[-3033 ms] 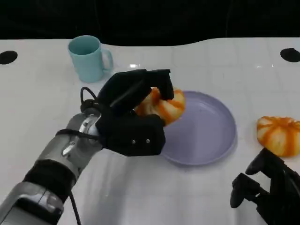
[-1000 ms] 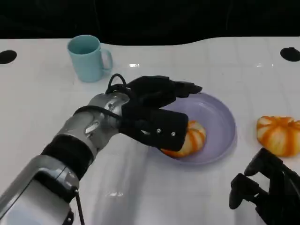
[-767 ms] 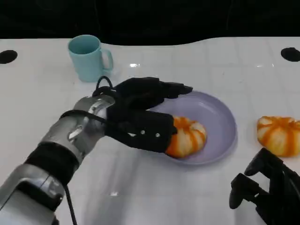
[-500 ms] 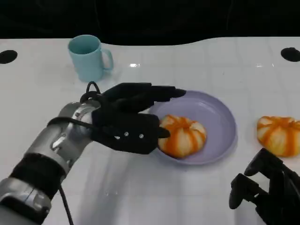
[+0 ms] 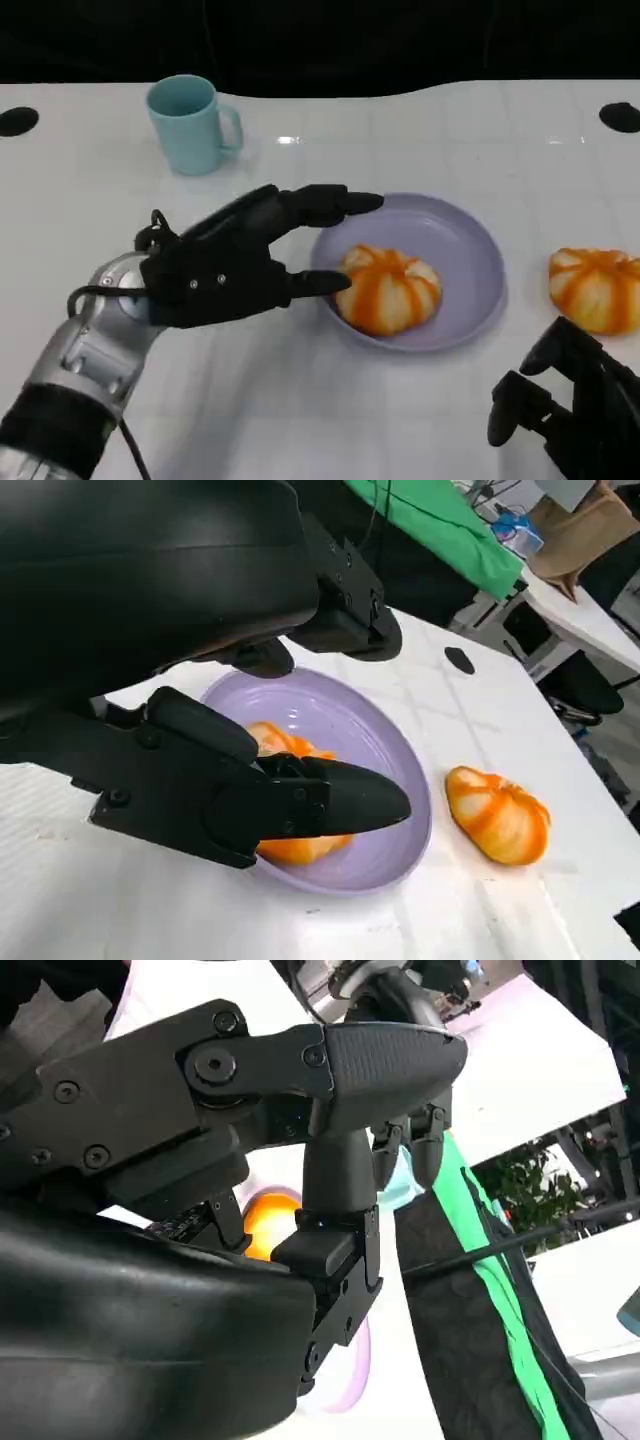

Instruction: Grasp the bread from the table and place it into the plate.

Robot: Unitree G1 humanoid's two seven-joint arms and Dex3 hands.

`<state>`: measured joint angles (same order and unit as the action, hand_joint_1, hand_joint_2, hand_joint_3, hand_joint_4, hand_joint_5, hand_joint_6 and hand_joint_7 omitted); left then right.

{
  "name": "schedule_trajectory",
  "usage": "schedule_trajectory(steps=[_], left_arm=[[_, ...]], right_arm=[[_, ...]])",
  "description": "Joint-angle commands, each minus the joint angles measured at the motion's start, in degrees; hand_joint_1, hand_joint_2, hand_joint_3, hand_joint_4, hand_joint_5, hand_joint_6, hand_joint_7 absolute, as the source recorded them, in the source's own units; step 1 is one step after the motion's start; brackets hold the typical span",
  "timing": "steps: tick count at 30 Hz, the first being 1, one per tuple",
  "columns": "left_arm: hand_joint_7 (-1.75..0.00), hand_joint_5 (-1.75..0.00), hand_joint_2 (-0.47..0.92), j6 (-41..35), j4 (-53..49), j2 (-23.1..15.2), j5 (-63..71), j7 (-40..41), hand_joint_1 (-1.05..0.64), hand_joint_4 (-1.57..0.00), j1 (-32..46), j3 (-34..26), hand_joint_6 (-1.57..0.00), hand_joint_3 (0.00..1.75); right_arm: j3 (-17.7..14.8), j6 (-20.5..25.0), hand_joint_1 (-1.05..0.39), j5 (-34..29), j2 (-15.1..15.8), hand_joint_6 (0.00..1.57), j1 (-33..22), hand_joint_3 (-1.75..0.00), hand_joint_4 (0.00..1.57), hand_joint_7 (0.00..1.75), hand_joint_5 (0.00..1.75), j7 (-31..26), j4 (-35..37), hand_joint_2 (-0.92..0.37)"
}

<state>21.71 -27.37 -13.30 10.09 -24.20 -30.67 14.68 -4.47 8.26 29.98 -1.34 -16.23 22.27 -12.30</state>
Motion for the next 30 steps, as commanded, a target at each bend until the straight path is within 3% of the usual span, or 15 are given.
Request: schedule_trajectory(steps=[1,3,5,7,11,12,15,18,22,27,30], left_arm=[[-0.30,-1.20,0.92,4.23,4.70,1.42,-6.12,2.48,-0.52,-0.38,8.57,-4.54,-0.68,0.32],[-0.47,-1.27,0.92,4.96,6.01,2.20,-8.36,2.29,-0.49,-0.41,10.84,-5.68,-0.67,0.31],[-0.52,-1.28,0.92,6.52,7.00,2.90,-9.12,3.08,-0.48,-0.42,12.74,-6.52,-0.67,0.31],[-0.76,-1.31,0.92,8.37,7.84,3.58,-9.30,4.22,-0.49,-0.47,14.49,-7.27,-0.61,0.34],[-0.85,-1.32,0.92,8.84,10.01,5.46,-10.46,5.68,-0.49,-0.49,17.57,-8.22,-0.58,0.35],[-1.07,-1.53,0.92,8.63,11.60,6.63,-11.44,6.60,-0.53,-0.51,19.55,-8.67,-0.56,0.38],[-1.33,-1.71,0.92,6.98,15.15,8.67,-14.43,7.01,-0.56,-0.50,23.42,-9.28,-0.51,0.43],[-1.38,-1.74,0.92,5.65,16.54,9.23,-15.44,6.39,-0.58,-0.50,24.50,-9.54,-0.51,0.44],[-1.45,-1.75,0.92,-2.15,19.50,12.82,-29.77,0.91,-0.60,-0.59,28.96,-10.38,-0.54,0.38],[-1.47,-1.75,0.92,-3.90,20.64,13.09,-30.38,-0.12,-0.60,-0.59,29.31,-11.08,-0.54,0.38],[-1.62,-1.75,0.92,-9.37,23.17,14.77,-39.33,-3.33,-0.59,-0.73,32.46,-12.49,-0.58,0.40]], right_arm=[[-0.53,0.03,-0.55,0.62,0.84,0.59,-0.40,-0.38,0.75,1.59,1.75,0.39,-0.52,-0.92],[-0.55,0.22,-0.55,0.69,0.87,0.59,-0.45,-0.38,0.75,1.59,1.75,0.32,-0.67,-0.92],[-0.57,0.22,-0.55,0.70,0.91,0.59,-0.46,-0.38,0.76,1.59,1.75,0.35,-0.66,-0.92],[-0.60,0.13,-0.56,0.69,0.96,0.60,-0.44,-0.37,0.76,1.58,1.75,0.41,-0.61,-0.92],[-0.61,-0.12,-0.56,0.58,1.06,0.60,-0.48,-0.37,0.76,1.58,1.75,0.64,-0.58,-0.92],[-0.60,-0.30,-0.55,0.49,1.13,0.59,-0.52,-0.39,0.75,1.57,1.75,0.79,-0.56,-0.92],[-0.65,0.10,-0.55,0.73,1.14,0.59,-0.69,-0.40,0.75,1.57,1.75,0.71,-0.83,-0.92],[-0.66,0.14,-0.55,0.80,1.14,0.60,-0.75,-0.40,0.75,1.57,1.75,0.69,-0.89,-0.92],[-0.53,0.11,-0.56,0.65,1.22,0.60,-0.95,-0.39,0.76,1.57,1.75,0.55,-1.37,-0.92],[-0.51,0.13,-0.56,0.66,1.23,0.60,-0.98,-0.39,0.76,1.58,1.75,0.53,-1.41,-0.92],[-0.42,0.25,-0.55,0.73,1.31,0.59,-1.17,-0.41,0.75,1.57,1.75,0.61,-1.76,-0.92]])
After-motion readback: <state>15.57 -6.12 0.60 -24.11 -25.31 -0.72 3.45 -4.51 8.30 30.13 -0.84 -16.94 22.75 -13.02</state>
